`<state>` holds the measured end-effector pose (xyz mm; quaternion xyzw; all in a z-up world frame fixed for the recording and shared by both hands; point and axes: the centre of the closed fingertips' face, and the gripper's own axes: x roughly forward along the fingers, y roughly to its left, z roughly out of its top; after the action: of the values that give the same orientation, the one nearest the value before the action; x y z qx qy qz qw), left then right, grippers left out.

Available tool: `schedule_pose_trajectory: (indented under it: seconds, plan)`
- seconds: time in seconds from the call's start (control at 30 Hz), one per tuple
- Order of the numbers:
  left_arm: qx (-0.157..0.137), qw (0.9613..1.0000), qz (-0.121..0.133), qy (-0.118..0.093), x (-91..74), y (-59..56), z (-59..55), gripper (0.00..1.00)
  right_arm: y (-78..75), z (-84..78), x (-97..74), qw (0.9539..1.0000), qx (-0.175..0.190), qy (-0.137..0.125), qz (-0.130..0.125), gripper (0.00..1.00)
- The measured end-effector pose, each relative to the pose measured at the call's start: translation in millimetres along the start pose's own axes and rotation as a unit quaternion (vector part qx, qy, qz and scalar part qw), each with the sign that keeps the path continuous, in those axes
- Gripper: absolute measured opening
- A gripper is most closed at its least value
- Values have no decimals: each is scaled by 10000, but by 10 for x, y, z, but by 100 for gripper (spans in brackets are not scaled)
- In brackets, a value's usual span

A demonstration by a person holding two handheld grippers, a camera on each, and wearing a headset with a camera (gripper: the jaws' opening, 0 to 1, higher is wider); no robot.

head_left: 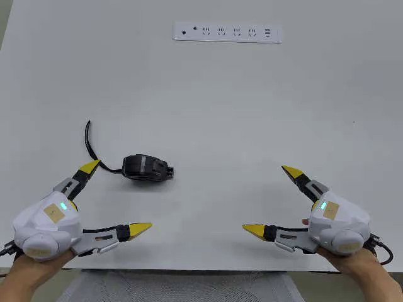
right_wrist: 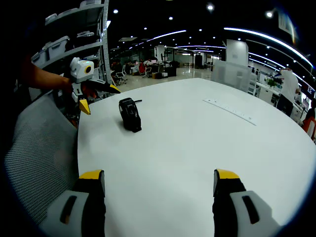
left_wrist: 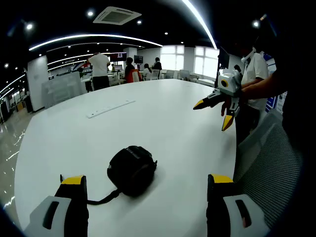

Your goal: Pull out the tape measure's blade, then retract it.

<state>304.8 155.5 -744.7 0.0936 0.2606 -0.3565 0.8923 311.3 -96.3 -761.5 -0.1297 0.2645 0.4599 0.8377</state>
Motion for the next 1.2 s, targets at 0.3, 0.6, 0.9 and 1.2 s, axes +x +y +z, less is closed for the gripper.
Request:
schedule_pose_trajectory:
  seconds: [0.3, 0.6, 0.9, 1.2]
  plan:
    - [-4, 10000, 16, 4, -5, 8, -6, 99, 3, 3, -1, 10000, -2, 13, 8, 92]
    - [15, 10000, 29, 12, -22, 7, 18, 99, 11, 9, 7, 10000, -8, 16, 11, 92]
    - [34, 10000, 42, 31, -46, 12, 57, 98, 2, -3, 12, 9999, -110, 64, 68, 91]
    - [95, 9999, -8, 110, -57, 59, 56, 97, -20, 48, 40, 9994, -283, 91, 173, 90]
